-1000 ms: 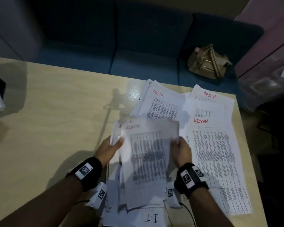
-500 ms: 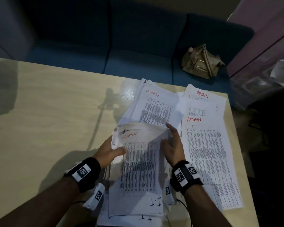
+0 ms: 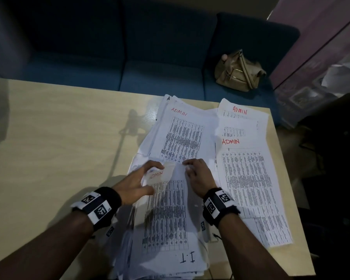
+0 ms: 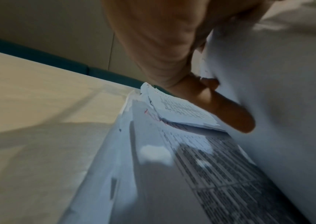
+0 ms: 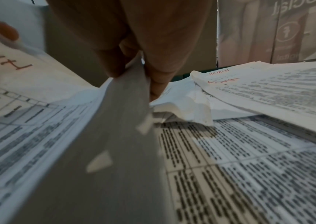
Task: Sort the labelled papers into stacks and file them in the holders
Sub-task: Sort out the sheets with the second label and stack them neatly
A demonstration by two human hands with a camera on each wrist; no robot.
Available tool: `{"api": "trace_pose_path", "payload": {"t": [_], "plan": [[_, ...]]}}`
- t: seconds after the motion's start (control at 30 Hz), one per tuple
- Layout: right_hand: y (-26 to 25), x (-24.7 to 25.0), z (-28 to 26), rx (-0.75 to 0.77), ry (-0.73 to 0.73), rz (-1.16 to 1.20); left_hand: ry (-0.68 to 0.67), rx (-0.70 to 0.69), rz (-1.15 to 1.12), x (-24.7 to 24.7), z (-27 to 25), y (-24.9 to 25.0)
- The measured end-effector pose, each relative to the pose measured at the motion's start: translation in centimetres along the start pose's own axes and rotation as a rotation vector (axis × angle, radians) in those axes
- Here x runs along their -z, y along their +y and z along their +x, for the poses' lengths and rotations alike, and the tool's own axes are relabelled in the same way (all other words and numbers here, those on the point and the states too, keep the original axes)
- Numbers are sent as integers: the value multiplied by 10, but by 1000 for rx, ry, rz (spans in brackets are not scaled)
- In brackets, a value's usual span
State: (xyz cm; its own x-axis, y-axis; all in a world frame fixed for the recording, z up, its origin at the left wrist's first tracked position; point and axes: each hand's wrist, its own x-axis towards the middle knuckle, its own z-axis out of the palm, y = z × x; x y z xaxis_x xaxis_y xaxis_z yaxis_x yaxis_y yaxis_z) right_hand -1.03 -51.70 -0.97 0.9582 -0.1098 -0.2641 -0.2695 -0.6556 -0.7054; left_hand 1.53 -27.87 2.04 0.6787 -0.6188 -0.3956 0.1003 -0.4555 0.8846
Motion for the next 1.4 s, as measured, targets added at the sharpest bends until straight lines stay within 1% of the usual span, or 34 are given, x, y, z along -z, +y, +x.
{"api": "trace_pose_path", "payload": {"t": [0.1, 0.17, 0.2, 0.23, 0.3, 0.33, 0.37, 0.4, 0.47, 0.5, 0.53, 0.57, 0.7, 0.8, 0.87, 1.0, 1.03, 1.07, 1.13, 1.17, 1.2, 1.23, 1.3, 1.33, 1.4], "plan": [[7, -2, -7, -56, 27, 74, 77, 43, -21, -10, -3, -14], [13, 2, -17, -163, 39, 232, 109, 115, 38, -19, -8, -26], [18, 5, -22, -210, 72, 294, 127, 149, 60, -21, -11, -34], [26, 7, -26, -231, 144, 313, 160, 174, 28, -23, -14, -39], [40, 13, -33, -270, 331, 264, 271, 210, -118, -17, -21, -47], [44, 16, -37, -307, 364, 244, 331, 226, -185, -11, -25, -50], [47, 17, -41, -347, 327, 220, 372, 236, -236, -3, -28, -54], [45, 16, -45, -382, 239, 185, 391, 246, -249, 5, -30, -59], [36, 8, -55, -433, 20, 105, 370, 249, -221, 15, -33, -66], [29, 1, -58, -453, -58, 68, 348, 243, -219, 18, -34, -69], [23, -6, -60, -473, -91, 49, 332, 246, -216, 19, -34, -71], [20, -13, -60, -494, -75, 59, 327, 247, -218, 19, -34, -69], [13, -18, -45, -625, 242, 196, 347, 258, -270, 13, -32, -68], [10, -13, -32, -656, 381, 263, 347, 265, -281, 11, -34, -69], [13, -9, -24, -697, 448, 314, 348, 269, -288, 11, -35, -70], [17, 1, -22, -638, 491, 363, 376, 256, -272, 15, -39, -76], [16, 4, -23, -619, 481, 371, 384, 253, -268, 17, -40, -77], [16, 7, -25, -607, 450, 386, 397, 253, -260, 18, -41, -77], [20, 11, -30, -624, 331, 407, 425, 258, -238, 21, -41, -79], [21, 13, -32, -630, 251, 375, 431, 255, -230, 21, -41, -79], [25, 12, -33, -629, 186, 294, 430, 252, -228, 21, -41, -78], [27, 12, -32, -622, 157, 212, 427, 257, -225, 21, -40, -78], [33, 10, -23, -585, 205, 92, 431, 264, -230, 21, -39, -80], [34, 9, -18, -575, 235, 77, 432, 270, -235, 20, -38, -80], [27, 11, -5, -576, 276, 129, 433, 280, -239, 19, -36, -80]]}}
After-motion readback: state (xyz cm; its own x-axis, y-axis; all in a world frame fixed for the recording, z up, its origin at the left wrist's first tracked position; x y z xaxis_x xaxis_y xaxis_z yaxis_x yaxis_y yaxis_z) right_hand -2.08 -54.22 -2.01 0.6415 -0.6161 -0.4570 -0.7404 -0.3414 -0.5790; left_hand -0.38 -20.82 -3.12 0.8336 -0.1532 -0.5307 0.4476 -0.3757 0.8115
